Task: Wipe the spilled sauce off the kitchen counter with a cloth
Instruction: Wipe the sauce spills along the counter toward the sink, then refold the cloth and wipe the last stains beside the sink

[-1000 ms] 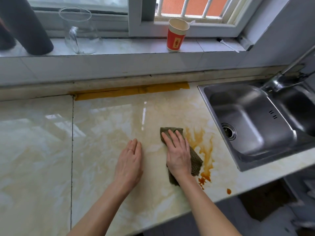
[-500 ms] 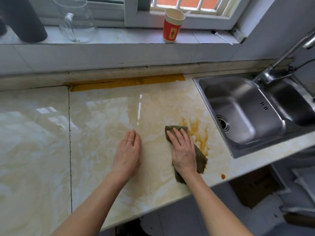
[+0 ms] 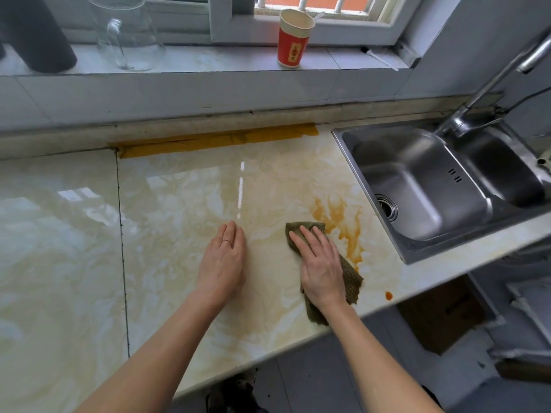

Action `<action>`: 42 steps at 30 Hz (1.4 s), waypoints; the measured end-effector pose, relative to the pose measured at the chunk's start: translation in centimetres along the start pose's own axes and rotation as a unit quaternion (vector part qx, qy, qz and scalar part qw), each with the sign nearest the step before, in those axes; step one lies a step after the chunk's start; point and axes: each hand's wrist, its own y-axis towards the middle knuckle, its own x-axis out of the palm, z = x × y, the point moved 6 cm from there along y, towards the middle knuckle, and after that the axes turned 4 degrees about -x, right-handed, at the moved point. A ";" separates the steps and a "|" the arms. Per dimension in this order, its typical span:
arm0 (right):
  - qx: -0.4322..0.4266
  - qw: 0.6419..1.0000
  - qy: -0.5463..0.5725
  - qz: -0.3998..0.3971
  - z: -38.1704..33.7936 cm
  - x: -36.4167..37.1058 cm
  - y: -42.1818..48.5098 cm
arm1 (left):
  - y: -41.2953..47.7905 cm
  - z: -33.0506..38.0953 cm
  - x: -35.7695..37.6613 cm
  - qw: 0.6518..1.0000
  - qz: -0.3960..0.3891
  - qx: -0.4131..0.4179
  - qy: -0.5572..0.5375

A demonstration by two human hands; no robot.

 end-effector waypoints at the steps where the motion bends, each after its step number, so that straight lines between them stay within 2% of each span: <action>1: 0.017 1.000 -0.003 0.004 -0.2 0.1 0.0 | 0.1 0.0 0.0 1.000 -0.002 0.000 -0.001; 4: 0.030 0.999 0.000 0.019 -2.2 0.7 -1.5 | 0.1 0.0 0.1 1.000 -0.004 -0.005 -0.003; 7: -0.055 0.998 0.012 -0.010 -4.3 1.2 -3.9 | 0.2 0.1 0.1 1.000 -0.009 -0.013 -0.013; 10: -0.131 0.990 0.016 -0.045 -3.1 0.8 -4.4 | 0.1 0.0 0.0 1.000 -0.005 -0.015 -0.020; 12: -0.123 0.991 0.010 -0.048 -1.1 0.3 -3.7 | -0.4 0.2 0.0 0.999 0.007 -0.021 -0.023; 15: -0.066 0.997 0.010 -0.030 1.0 -0.3 -2.2 | -1.7 0.9 0.5 0.998 0.027 -0.038 -0.032; 19: -0.055 0.998 0.007 -0.020 -0.7 -0.1 -2.9 | -3.0 2.6 1.6 0.997 0.050 -0.047 -0.036; 24: -0.195 0.979 0.028 -0.055 -0.7 -0.1 -5.3 | -3.3 5.3 2.2 0.996 0.052 -0.063 -0.037; 26: -0.211 0.975 0.023 -0.065 0.6 -0.2 -4.3 | -3.5 5.7 2.1 0.995 0.053 -0.072 -0.046; 29: -0.154 0.984 0.042 -0.074 1.6 -1.0 -2.3 | -4.0 6.0 1.6 0.986 0.096 -0.100 -0.091; 31: -0.153 0.984 0.069 -0.059 1.3 -1.6 -1.9 | -3.9 6.5 1.2 0.977 0.131 -0.111 -0.124; 34: -0.072 0.993 0.098 -0.016 3.0 -2.9 -1.9 | -3.3 7.4 1.0 0.973 0.121 -0.129 -0.145; 37: 0.034 0.999 0.031 0.022 4.2 -3.9 -1.2 | -2.2 8.1 1.2 0.973 0.095 -0.151 -0.144; 39: 0.031 0.999 0.029 0.000 3.4 -3.9 -0.5 | -1.2 8.6 1.3 0.967 0.087 -0.169 -0.167; 42: 0.049 0.992 0.085 -0.073 2.8 -3.4 0.6 | 0.2 9.4 1.4 0.946 0.084 -0.202 -0.241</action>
